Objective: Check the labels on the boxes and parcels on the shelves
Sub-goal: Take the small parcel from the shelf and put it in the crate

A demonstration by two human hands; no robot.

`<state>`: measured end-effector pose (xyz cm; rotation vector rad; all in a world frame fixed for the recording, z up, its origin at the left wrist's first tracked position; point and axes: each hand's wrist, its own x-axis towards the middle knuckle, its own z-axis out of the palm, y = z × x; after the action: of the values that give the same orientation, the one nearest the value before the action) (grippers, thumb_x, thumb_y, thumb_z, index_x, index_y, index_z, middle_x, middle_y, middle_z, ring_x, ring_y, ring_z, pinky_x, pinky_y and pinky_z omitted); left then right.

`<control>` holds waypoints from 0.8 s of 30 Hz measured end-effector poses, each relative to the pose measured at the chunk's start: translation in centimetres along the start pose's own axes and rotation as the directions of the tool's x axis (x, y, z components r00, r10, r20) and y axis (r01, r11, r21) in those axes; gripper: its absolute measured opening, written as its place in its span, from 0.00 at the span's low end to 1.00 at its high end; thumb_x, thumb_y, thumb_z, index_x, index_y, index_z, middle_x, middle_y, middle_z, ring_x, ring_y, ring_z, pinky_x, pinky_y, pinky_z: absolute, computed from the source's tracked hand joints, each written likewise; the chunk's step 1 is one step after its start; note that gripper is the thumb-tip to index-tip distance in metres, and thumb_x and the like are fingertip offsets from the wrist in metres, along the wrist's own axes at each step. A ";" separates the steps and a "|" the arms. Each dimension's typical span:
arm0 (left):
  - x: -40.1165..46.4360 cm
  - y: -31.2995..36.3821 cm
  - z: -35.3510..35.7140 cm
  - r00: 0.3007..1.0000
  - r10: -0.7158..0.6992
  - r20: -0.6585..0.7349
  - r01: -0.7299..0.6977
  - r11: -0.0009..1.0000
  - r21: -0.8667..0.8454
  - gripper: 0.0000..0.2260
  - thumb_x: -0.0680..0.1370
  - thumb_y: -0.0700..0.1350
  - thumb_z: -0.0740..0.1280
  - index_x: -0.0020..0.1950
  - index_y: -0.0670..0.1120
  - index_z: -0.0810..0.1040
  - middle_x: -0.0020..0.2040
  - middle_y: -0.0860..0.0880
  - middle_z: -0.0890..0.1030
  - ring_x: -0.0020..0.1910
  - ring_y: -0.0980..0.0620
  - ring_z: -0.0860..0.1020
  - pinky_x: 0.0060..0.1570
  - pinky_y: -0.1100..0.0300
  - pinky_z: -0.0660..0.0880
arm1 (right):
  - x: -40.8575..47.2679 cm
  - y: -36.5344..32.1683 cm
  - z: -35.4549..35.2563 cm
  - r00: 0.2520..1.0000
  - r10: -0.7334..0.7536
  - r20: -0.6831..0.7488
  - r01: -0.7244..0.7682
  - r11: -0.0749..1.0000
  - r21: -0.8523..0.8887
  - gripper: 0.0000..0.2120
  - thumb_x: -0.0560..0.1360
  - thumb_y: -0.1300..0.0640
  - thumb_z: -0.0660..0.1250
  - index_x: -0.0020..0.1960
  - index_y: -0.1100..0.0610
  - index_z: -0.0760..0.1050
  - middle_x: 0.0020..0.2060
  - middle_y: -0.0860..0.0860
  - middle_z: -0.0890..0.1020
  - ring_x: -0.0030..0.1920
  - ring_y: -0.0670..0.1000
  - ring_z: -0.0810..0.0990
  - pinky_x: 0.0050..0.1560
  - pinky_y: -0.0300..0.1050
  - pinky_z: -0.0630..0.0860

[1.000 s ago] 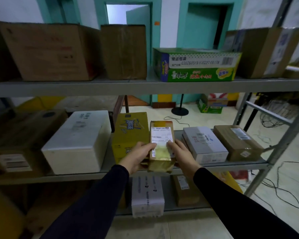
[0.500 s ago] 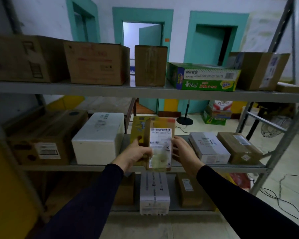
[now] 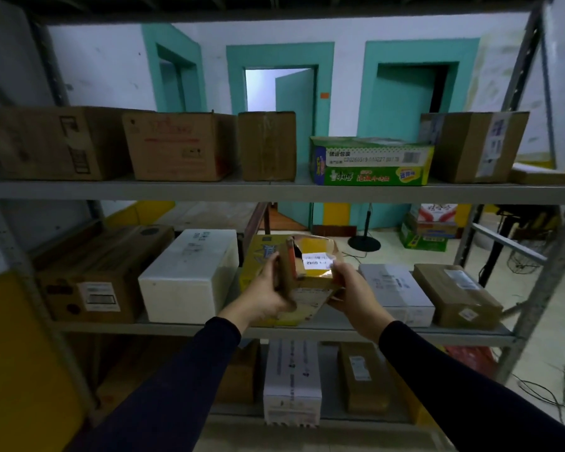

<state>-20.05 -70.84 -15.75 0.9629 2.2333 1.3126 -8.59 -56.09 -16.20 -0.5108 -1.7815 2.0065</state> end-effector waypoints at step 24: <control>-2.9 7.1 -1.0 0.954 0.297 -0.043 -0.299 0.952 -0.070 0.26 0.71 0.71 0.66 0.67 0.71 0.66 0.68 0.51 0.74 0.64 0.50 0.77 0.63 0.47 0.76 | -1.8 -6.5 -1.0 0.871 -0.487 -0.066 0.477 0.870 -0.126 0.21 0.77 0.67 0.70 0.63 0.52 0.67 0.49 0.50 0.80 0.40 0.35 0.82 0.40 0.32 0.78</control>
<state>-16.09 -71.17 -9.11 1.2985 2.1021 1.5368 -6.15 -55.54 -9.84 -0.1589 -1.7502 1.5229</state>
